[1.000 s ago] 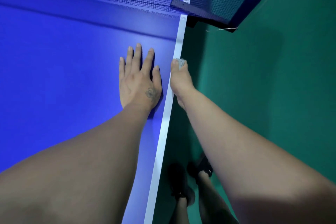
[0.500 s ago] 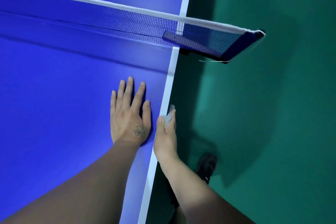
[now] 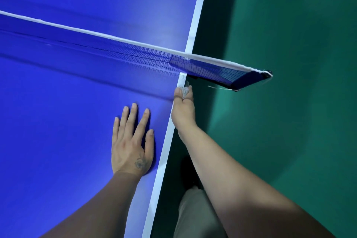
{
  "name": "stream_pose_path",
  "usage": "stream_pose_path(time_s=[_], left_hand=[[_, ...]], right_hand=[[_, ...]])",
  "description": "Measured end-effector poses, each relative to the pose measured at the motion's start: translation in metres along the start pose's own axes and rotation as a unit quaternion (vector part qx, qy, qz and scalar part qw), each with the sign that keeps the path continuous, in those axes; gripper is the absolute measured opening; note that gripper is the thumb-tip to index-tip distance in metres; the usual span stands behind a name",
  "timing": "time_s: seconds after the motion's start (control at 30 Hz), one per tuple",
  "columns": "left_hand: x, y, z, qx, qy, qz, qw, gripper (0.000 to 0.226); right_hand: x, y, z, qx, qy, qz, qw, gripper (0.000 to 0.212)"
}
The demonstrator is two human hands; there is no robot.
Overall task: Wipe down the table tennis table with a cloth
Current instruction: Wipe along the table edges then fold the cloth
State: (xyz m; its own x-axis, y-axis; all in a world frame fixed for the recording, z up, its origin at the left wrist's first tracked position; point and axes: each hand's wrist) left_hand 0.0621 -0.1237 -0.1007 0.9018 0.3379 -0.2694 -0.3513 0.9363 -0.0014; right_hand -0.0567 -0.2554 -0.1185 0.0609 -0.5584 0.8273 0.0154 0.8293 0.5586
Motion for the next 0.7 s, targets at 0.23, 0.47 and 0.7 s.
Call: stream_pose_path(time_s=[0.23, 0.47, 0.7], left_hand=[[0.001, -0.001, 0.001, 0.01, -0.009, -0.004, 1.0, 0.056], [-0.007, -0.005, 0.007, 0.018, 0.004, 0.006, 1.0, 0.055], [-0.05, -0.043, 0.053, -0.069, 0.201, 0.167, 0.963, 0.046]], right_hand=[[-0.005, 0.015, 0.041, -0.005, 0.016, 0.013, 1.0, 0.045], [-0.008, 0.037, 0.14, -0.06, 0.016, -0.094, 0.994, 0.027], [0.063, -0.005, 0.219, -0.076, 0.041, -0.009, 0.996, 0.039]])
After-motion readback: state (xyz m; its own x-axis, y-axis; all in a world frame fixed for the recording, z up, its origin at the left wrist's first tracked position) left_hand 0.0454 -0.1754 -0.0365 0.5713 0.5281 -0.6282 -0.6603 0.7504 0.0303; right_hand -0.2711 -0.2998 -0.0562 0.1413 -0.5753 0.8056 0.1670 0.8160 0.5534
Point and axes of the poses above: each hand's wrist, its own y-axis away from the middle knuckle, its own z-axis out of the back of the hand, x = y × z, and after that the axes turned 9 degrees about z, right-handed
